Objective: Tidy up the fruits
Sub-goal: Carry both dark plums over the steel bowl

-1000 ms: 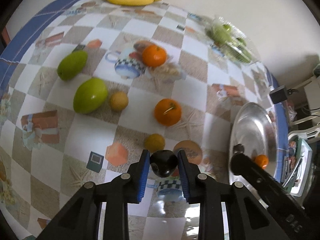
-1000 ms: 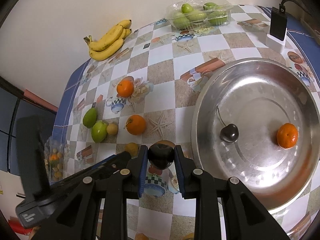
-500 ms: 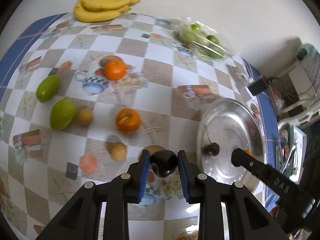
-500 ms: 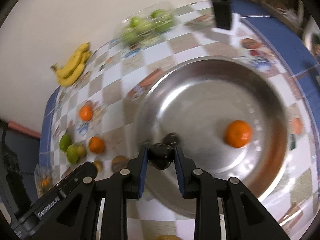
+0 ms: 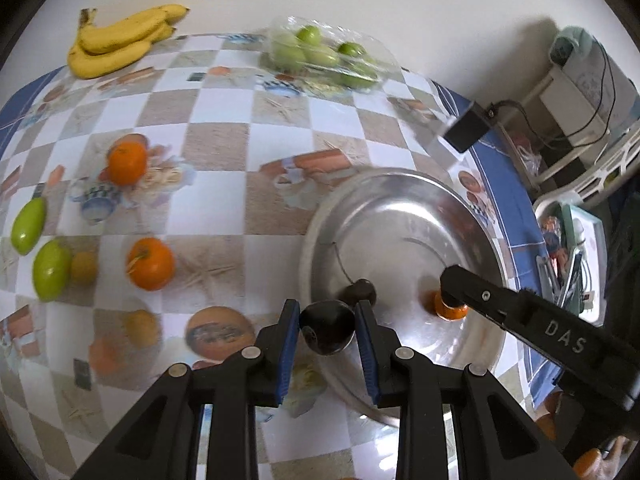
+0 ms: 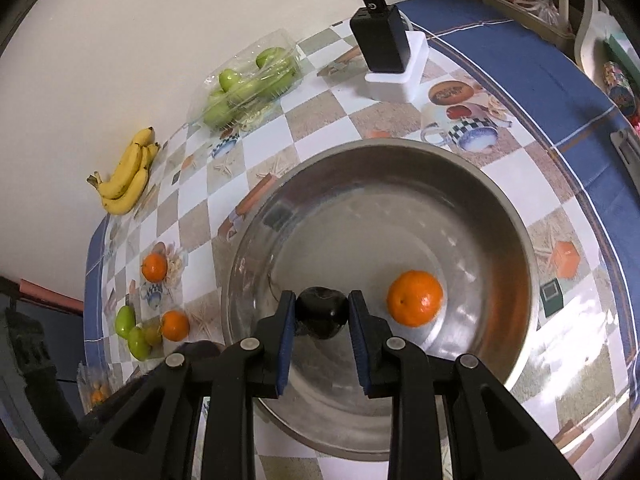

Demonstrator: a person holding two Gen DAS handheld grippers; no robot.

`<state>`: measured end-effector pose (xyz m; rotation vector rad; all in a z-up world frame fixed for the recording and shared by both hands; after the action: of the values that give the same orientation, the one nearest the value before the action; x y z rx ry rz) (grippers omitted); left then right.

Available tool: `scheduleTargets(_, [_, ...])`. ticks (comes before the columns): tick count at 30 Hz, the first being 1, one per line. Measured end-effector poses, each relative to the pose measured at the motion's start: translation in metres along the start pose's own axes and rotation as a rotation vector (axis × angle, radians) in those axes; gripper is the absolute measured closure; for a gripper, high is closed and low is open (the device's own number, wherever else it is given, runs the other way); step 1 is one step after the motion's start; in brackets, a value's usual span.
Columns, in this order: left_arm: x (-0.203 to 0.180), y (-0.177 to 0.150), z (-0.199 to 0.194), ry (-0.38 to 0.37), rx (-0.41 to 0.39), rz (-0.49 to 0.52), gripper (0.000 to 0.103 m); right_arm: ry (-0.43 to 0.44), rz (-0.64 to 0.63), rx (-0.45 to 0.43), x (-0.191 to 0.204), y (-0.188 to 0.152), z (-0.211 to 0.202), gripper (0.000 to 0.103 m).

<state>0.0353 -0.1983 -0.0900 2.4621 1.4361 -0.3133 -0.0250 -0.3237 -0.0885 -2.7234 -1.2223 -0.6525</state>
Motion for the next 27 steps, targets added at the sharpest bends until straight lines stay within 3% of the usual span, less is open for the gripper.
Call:
scheduleTargets(11, [-0.026,-0.001,0.026,0.021,0.043,0.071,0.073,-0.009,-0.025,-0.011,0.0,0.017,0.008,0.075])
scheduleTargets(27, [-0.03,-0.006,0.051,0.032,0.115,0.076,0.072,-0.051,-0.007,0.07,-0.011,0.013,0.035,0.075])
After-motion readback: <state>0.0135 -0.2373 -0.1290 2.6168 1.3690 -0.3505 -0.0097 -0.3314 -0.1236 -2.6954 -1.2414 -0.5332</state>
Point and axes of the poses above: each gripper's, at about its wrist camera, not at the fingertips, and z roughly the way its jaws point, x to its left, y to its top, the point moved 7 cm from there along z, roughly the way its jaws point, and after that the axes turned 13 degrees about x, right-handed, at the moved point
